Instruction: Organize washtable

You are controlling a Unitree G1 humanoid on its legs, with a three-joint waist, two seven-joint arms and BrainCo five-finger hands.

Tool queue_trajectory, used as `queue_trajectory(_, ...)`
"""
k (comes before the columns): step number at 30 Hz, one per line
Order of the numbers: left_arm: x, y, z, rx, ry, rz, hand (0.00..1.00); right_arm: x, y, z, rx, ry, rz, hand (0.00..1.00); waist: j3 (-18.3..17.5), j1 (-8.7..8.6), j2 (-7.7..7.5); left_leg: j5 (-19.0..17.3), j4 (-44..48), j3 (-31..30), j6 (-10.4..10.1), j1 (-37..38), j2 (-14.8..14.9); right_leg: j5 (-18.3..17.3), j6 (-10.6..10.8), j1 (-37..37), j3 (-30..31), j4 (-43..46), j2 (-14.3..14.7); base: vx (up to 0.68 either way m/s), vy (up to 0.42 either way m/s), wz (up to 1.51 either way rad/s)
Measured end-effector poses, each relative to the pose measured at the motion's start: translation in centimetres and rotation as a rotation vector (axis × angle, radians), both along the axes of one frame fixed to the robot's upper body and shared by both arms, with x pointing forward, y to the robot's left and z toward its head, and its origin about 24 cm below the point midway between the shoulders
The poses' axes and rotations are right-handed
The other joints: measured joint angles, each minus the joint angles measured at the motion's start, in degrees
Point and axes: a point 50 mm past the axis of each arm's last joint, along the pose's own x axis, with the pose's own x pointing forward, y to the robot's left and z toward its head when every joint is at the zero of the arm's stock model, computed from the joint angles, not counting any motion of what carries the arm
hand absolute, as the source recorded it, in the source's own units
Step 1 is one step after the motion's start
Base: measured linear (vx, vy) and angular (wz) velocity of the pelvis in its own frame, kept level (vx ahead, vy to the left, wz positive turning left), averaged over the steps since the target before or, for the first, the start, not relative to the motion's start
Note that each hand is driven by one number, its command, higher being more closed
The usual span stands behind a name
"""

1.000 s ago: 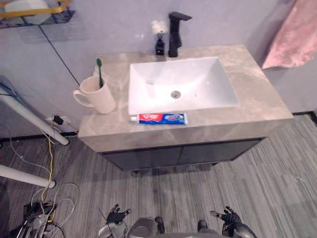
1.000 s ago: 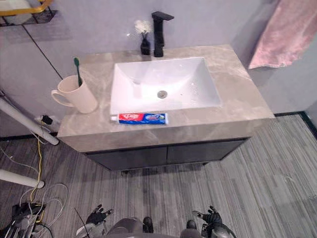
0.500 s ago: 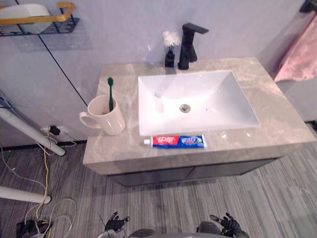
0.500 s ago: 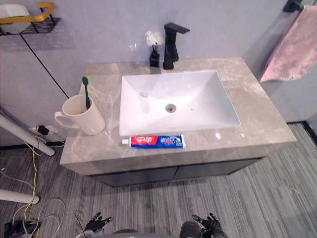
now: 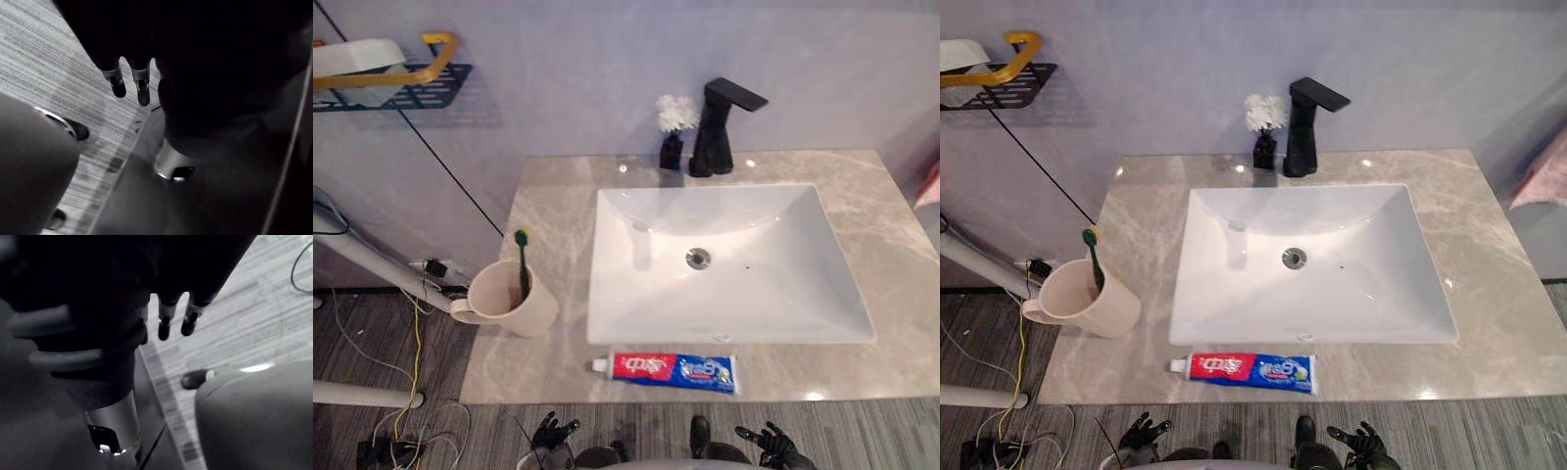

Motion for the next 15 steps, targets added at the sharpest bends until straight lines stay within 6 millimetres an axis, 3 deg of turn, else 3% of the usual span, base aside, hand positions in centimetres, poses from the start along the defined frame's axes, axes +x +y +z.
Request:
queue_trajectory(3, -0.2, 1.1, 0.1, 0.025, 0.010, -0.005, 0.00, -0.9, 0.8, -0.4, 0.039, 0.025, -0.014, 0.00, -0.73, -0.06, -2.25, -0.01, 1.07, -0.72, 0.01, 0.71, -1.86, 0.50, 0.62, 2.43, -0.10, -2.58, -1.93, 0.20, 0.149, 0.15)
queue_trajectory(9, -2.4, 1.4, -0.4, 0.012, 0.101, 0.014, 0.00, -2.1, 0.3, -0.5, 0.032, 0.052, -0.049, 0.00, -1.64, -0.04, -1.81, -0.04, 5.81, -0.68, 0.02, 1.55, -3.67, 0.69, 0.48, 5.59, -0.10, -2.80, -4.26, 0.14, 0.101, 0.02)
queue_trajectory(10, -2.9, 1.7, -0.5, 0.012, 0.124, 0.017, 0.00, -2.3, 0.1, -0.5, 0.027, 0.056, -0.046, 0.00, -1.61, 0.03, -2.23, -0.06, 11.19, -0.35, -0.01, -0.96, -4.48, 1.02, 0.07, 5.70, -0.16, -2.54, -5.56, 0.18, 0.112, 0.10)
queue_trajectory(11, -3.0, 2.3, -0.5, 0.024, 0.128, 0.024, 0.00, -2.2, 0.4, -0.5, 0.034, 0.055, -0.045, 0.00, -0.48, -0.01, -4.32, -1.08, 18.01, -0.68, 0.44, -5.14, -4.82, 1.21, -0.10, 6.13, -0.11, -2.11, -8.42, 0.15, 0.099, 0.11)
queue_trajectory(12, -2.8, 2.5, -0.3, 0.056, 0.114, -0.100, 0.00, -3.2, 0.6, -0.7, 0.043, 0.083, -0.049, 0.00, -0.96, -1.46, -3.91, 10.04, -8.33, -0.43, 0.04, -0.46, -2.83, -2.91, 2.58, 7.78, -1.51, -4.91, -5.62, 0.07, 0.067, 0.09)
queue_trajectory(15, -2.8, 2.5, -0.3, 0.056, 0.114, -0.101, 0.00, -3.2, 0.6, -0.7, 0.043, 0.083, -0.049, 0.00, -0.95, -1.45, -3.91, 10.04, -8.33, -0.43, 0.04, -0.46, -2.83, -2.91, 2.58, 7.78, -1.51, -4.91, -5.62, 0.00, 0.000, 0.00)
